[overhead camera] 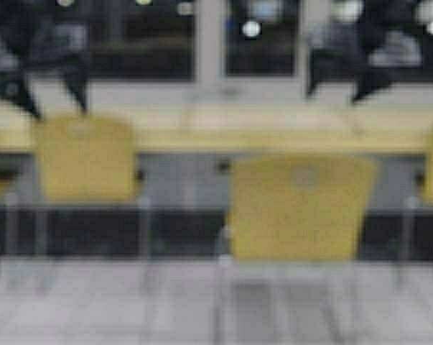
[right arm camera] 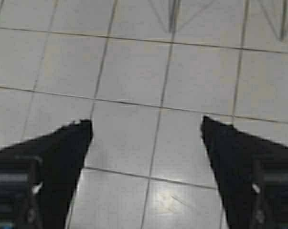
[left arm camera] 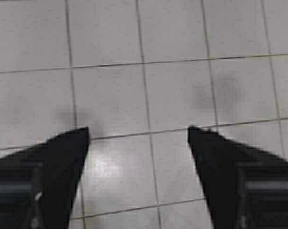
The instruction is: Push the chairs under the table
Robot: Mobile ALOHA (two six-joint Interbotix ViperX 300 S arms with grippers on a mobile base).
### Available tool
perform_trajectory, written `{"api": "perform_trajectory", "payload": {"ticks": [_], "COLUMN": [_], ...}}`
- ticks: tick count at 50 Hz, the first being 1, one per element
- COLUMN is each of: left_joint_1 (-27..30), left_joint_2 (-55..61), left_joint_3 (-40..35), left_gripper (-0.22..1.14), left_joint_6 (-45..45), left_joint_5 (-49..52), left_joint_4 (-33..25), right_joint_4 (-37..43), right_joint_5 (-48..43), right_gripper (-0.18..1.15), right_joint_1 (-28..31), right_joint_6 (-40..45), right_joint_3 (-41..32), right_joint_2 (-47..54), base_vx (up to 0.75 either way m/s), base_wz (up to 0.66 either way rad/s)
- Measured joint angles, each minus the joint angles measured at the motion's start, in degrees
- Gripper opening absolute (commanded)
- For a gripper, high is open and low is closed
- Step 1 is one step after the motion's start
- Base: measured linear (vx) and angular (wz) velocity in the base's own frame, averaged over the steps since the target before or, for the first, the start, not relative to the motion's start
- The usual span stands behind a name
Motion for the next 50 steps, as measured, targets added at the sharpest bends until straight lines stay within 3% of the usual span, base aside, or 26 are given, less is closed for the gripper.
{"api": "perform_trajectory", "payload": {"ticks": [14,25,43,50], "left_joint_1": [0.00,-1.93,-9.40,-11.51], "left_joint_2": [0.53,2.37,11.07,16.26], "left_joint_3": [0.00,-0.44,-3.78,-6.59], "left_gripper": [0.96,0.96,0.96,0.96], "left_joint_6": [0.26,0.18,-6.86,-12.48], "left_joint_5": [-1.58,-4.92,-18.11,-19.07], "left_joint_4": [-5.80,-10.11,-35.07,-40.69], "right_joint_4": [3.52,10.55,17.31,19.51], "right_joint_5": [-1.67,-11.43,-17.67,-18.02], "right_gripper": [1.00,1.00,1.00,1.00], "right_joint_1": [-0.09,0.18,-0.09,0.09], "right_joint_6": [6.33,16.52,35.07,37.97], "right_joint_3": [0.35,4.57,4.39,2.29], "right_joint_2": [0.00,1.14,7.65,8.26], "base_vx": [0.03,0.07,0.10,0.13], "base_wz": [-0.18,-0.14,-0.08,0.01]}}
